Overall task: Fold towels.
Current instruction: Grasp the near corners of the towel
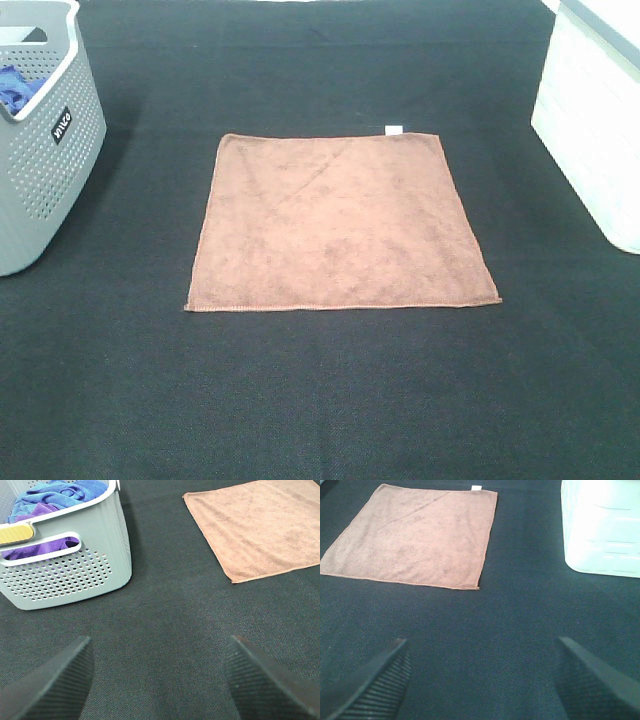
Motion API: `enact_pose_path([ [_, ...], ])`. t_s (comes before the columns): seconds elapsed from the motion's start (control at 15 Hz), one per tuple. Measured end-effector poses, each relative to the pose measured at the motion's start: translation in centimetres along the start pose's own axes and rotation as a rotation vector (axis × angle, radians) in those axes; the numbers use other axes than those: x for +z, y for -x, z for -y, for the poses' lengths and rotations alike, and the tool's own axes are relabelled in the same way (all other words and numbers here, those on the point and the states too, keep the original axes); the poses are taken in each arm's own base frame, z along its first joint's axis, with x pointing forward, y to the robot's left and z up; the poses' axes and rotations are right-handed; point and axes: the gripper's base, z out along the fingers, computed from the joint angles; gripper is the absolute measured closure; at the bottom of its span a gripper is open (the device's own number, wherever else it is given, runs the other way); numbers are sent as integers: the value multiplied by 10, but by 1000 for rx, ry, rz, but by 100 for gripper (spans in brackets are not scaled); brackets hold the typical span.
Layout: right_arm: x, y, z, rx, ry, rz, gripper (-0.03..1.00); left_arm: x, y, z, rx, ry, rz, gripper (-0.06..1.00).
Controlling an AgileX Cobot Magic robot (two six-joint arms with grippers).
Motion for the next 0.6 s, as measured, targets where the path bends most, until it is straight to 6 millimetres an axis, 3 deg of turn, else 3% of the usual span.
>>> enact_pose_path([
  [0.6,0,0,0,0,0,0,23,0,0,0,0,0,0,24],
])
